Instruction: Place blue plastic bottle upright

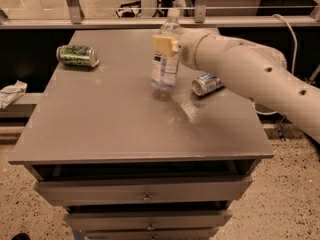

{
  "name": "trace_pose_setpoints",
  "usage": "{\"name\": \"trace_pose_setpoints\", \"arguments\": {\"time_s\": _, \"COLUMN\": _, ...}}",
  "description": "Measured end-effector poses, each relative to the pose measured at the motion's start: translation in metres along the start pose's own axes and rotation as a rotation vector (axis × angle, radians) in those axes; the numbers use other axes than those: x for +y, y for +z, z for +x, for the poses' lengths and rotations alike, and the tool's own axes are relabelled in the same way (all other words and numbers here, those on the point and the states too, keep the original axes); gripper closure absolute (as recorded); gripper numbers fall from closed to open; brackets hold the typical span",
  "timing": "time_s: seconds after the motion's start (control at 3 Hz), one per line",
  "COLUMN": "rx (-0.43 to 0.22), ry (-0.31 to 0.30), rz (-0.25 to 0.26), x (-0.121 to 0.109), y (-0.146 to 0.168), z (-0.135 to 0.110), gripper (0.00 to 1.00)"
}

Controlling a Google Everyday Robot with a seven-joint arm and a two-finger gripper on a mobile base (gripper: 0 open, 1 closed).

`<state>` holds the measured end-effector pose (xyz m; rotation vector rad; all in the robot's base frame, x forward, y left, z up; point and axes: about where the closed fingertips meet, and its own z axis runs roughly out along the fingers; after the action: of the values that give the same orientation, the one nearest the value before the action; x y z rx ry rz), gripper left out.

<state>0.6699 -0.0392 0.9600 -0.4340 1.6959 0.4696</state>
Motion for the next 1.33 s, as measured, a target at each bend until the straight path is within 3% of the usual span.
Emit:
{"name": "trace_pose_setpoints", "arguments": {"time_s": 0.33, "rx": -0.007, "ry": 0.034, "rz": -0.001, "x": -0.066, "y": -0.027, "z": 0.026, "gripper": 1.0}}
{"name": "trace_pose_setpoints", "arguments": {"time_s": 0.67, "rx": -0.001, "ry": 0.047, "rz": -0.015, "x": -0.08, "y": -0.04, "z": 0.042, "gripper": 1.0}}
{"name": "trace_pose_setpoints", "arguments": {"time_s": 1.33, "rx": -0.001, "ry": 0.047, "rz": -0.016, "x": -0.079, "y": -0.043, "z": 0.026, "gripper": 1.0}}
